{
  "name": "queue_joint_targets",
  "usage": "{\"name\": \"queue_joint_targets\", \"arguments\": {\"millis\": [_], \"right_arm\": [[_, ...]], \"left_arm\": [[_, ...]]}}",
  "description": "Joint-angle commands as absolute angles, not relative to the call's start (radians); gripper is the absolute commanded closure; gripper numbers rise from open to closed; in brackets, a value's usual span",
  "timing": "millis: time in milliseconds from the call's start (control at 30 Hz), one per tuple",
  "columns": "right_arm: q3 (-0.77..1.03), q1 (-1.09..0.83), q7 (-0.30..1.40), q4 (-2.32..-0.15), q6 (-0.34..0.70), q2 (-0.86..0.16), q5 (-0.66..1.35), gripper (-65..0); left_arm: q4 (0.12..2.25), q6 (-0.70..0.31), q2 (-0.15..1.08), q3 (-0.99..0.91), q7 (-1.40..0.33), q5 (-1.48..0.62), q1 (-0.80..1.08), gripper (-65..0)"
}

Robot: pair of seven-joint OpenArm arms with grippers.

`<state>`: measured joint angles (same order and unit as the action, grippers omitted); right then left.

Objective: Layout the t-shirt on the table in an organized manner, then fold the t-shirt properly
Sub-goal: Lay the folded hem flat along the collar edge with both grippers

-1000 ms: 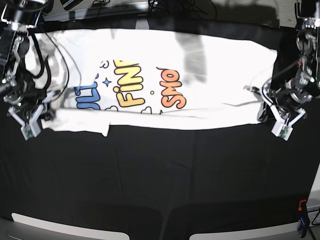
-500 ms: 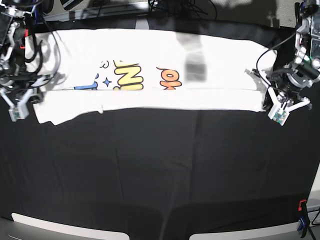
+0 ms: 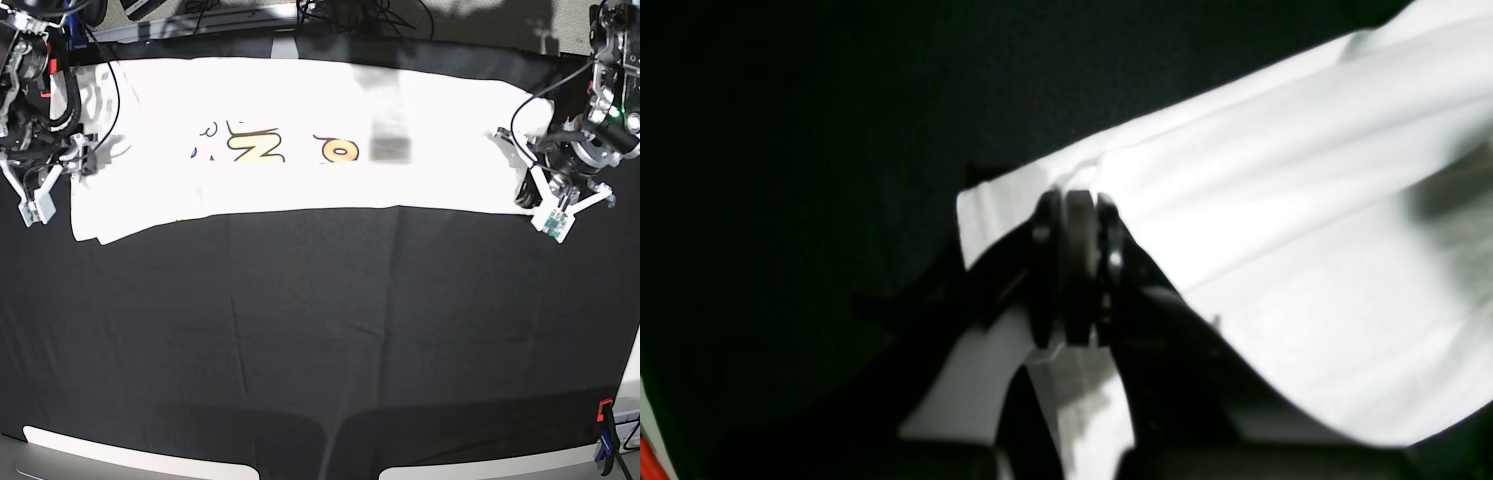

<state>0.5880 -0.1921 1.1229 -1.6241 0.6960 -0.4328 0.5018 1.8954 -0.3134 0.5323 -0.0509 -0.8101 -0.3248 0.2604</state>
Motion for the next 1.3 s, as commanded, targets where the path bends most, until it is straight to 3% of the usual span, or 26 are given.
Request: {"name": "queue_joint_targets", "arguments": {"millis": [0, 267, 400, 567, 800, 1067, 1133, 1267], "right_arm": [[0.598, -0.186, 1.118, -1.644, 0.698, -0.455, 0.542, -27.4], [0.701, -0.185, 0.978, -1.715, 0.698, -0.454, 0.614, -27.4], [0.771, -0.156, 0.772, -1.701, 0.698, -0.454, 0.575, -27.3], [0.673, -0.028, 0.767, -1.559, 0.698, -0.458, 0.39, -27.3], [0.449, 0.149, 0.771, -1.295, 0.698, -0.465, 0.321, -27.3], [0.424, 0.242, 0.86, -1.12, 0.692, -0.463, 0.318, -27.1], [0.424, 0.234, 0.861, -1.123, 0.696, -0.463, 0.321, -23.0], [0.425, 0.232, 0.86, -1.133, 0.698, -0.463, 0.351, -5.8]], "left_arm": [[1.911, -0.303, 0.549, -0.058, -0.793, -0.324, 0.252, 0.0], [1.911, -0.302, 0.549, -0.058, -0.793, -0.327, 0.252, 0.0], [1.911, -0.302, 0.549, -0.058, -0.792, -0.327, 0.252, 0.0], [1.911, -0.303, 0.549, -0.058, -0.789, -0.352, 0.252, 0.0], [1.911, -0.303, 0.549, -0.058, -0.789, -0.372, 0.252, 0.0], [1.911, -0.303, 0.549, -0.058, -0.789, -0.372, 0.252, 0.0], [1.911, -0.303, 0.549, -0.058, -0.789, -0.372, 0.252, 0.0], [1.911, -0.303, 0.549, -0.058, -0.789, -0.372, 0.252, 0.0]]}}
